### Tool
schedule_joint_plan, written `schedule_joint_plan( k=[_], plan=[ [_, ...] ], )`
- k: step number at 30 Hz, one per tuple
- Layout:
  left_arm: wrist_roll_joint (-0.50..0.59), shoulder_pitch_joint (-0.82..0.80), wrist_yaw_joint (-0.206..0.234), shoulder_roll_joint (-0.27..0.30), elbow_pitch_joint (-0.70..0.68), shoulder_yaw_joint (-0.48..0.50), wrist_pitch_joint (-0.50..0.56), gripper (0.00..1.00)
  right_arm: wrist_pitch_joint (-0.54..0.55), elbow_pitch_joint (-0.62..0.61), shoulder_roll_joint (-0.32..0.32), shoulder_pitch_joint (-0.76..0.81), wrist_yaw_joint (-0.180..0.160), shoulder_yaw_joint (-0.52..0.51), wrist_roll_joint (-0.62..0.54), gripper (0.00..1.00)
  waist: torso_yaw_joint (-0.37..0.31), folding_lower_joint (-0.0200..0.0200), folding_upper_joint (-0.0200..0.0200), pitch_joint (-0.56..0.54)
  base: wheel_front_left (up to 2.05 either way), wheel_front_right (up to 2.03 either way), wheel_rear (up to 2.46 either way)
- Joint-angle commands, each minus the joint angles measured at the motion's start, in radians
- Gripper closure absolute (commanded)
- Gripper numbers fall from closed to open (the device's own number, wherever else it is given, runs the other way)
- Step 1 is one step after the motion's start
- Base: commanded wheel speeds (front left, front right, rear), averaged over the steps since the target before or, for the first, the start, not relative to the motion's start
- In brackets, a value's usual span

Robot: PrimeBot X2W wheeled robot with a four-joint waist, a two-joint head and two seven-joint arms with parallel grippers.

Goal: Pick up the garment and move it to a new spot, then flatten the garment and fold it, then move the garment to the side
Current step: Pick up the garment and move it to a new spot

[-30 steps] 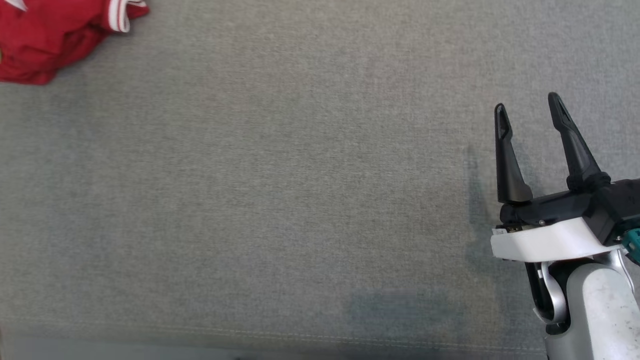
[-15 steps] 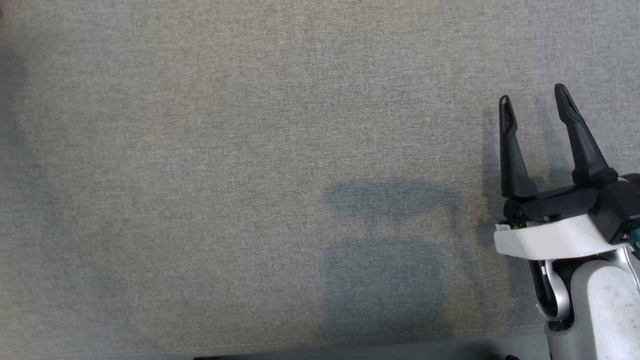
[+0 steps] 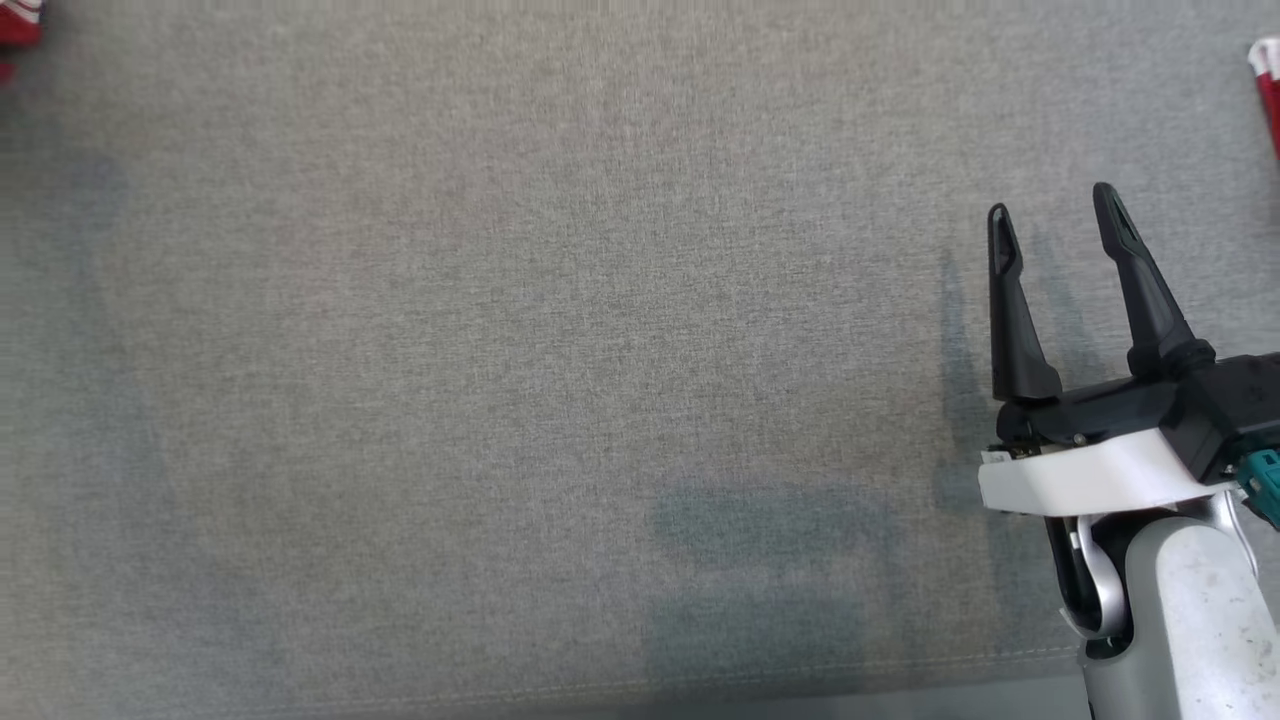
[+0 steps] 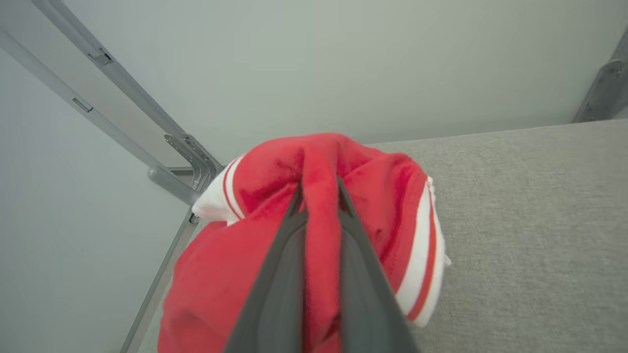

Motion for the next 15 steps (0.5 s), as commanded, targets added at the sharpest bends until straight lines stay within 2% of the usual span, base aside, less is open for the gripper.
schedule_joint_plan(
  k=[1,8,12,15],
  plan=[
    [0.006,-0.018,-0.010,-0.001,-0.006,-0.007,-0.017,1.00,-0.008,0.010,-0.002,0.009,-0.001,-0.001,0.013,0.00,-0.002,-0.0002,0.0000,-0.075,0.00,0.00,0.00],
    [0.022,-0.034,-0.062,-0.047,-0.019,-0.074,-0.083,1.00,-0.040,0.083,-0.002,0.051,-0.001,-0.008,0.049,0.00,-0.021,-0.0002,0.0000,-0.256,0.00,0.00,0.00],
    [0.015,-0.025,-0.080,-0.102,-0.045,-0.131,-0.092,1.00,-0.053,0.114,-0.002,0.085,-0.001,-0.019,0.073,0.00,-0.039,-0.0002,0.0000,-0.348,0.00,0.00,0.00],
    [-0.018,0.006,-0.084,-0.163,-0.083,-0.190,-0.096,1.00,-0.063,0.137,-0.002,0.113,-0.001,-0.025,0.087,0.00,-0.057,-0.0002,0.0000,-0.414,0.00,0.00,0.00]
  ],
)
